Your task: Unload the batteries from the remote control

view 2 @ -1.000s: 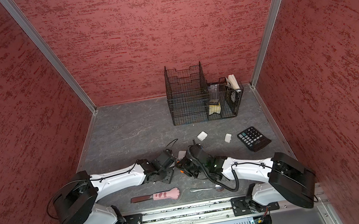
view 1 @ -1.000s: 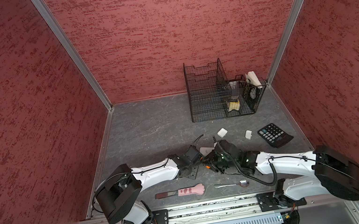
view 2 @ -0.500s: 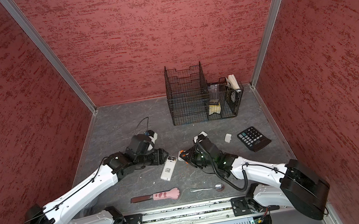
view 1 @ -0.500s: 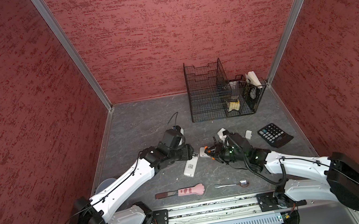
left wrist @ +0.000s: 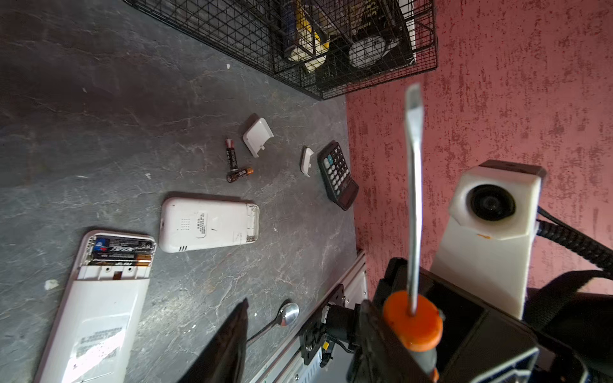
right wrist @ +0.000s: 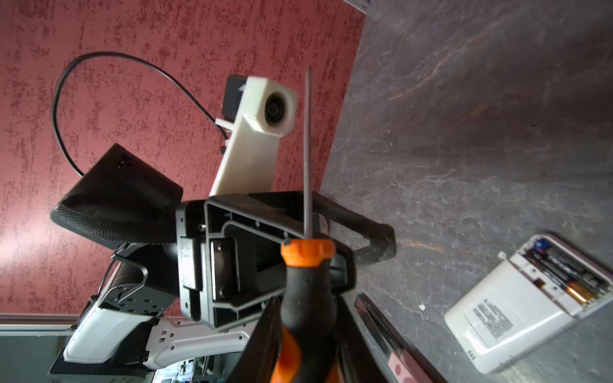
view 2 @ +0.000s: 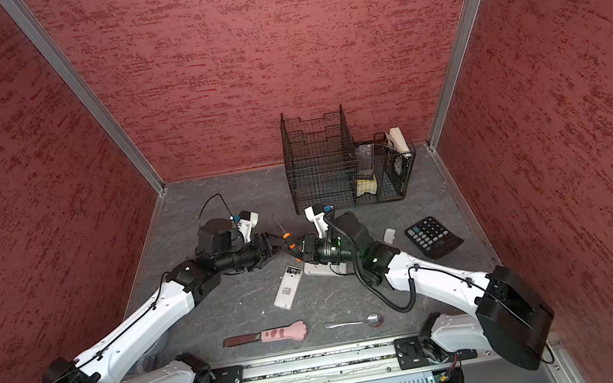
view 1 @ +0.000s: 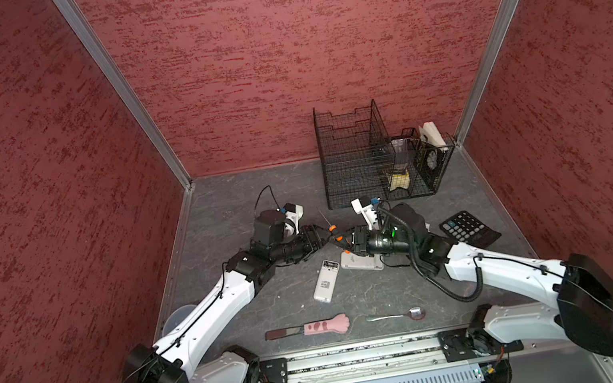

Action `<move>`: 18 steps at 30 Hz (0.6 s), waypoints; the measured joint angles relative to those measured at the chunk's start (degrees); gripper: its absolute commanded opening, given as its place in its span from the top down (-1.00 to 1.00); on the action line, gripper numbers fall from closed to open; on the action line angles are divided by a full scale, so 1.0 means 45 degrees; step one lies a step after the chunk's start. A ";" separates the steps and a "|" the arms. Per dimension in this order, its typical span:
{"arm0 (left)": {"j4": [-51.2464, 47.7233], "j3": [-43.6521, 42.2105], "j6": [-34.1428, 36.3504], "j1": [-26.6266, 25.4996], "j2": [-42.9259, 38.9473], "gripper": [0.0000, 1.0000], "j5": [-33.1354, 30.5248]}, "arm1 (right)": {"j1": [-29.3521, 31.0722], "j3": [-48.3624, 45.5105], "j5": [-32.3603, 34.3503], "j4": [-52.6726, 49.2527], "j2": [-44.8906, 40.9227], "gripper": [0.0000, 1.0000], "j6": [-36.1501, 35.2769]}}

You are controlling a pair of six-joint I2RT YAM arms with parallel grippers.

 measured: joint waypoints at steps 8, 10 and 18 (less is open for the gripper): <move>0.0287 -0.0131 -0.0432 0.0078 -0.0573 -0.09 -0.0097 | -0.0024 0.0010 -0.0189 0.0083 0.0019 1.00 -0.0141; 0.0403 -0.0151 -0.0481 0.0078 -0.0937 -0.08 -0.0058 | -0.0024 0.0010 -0.0199 -0.0015 0.0049 1.00 -0.0151; 0.0918 -0.0151 -0.0665 0.0078 -0.1477 -0.07 -0.0049 | -0.0015 0.0087 -0.0287 -0.0078 0.0355 1.00 -0.0243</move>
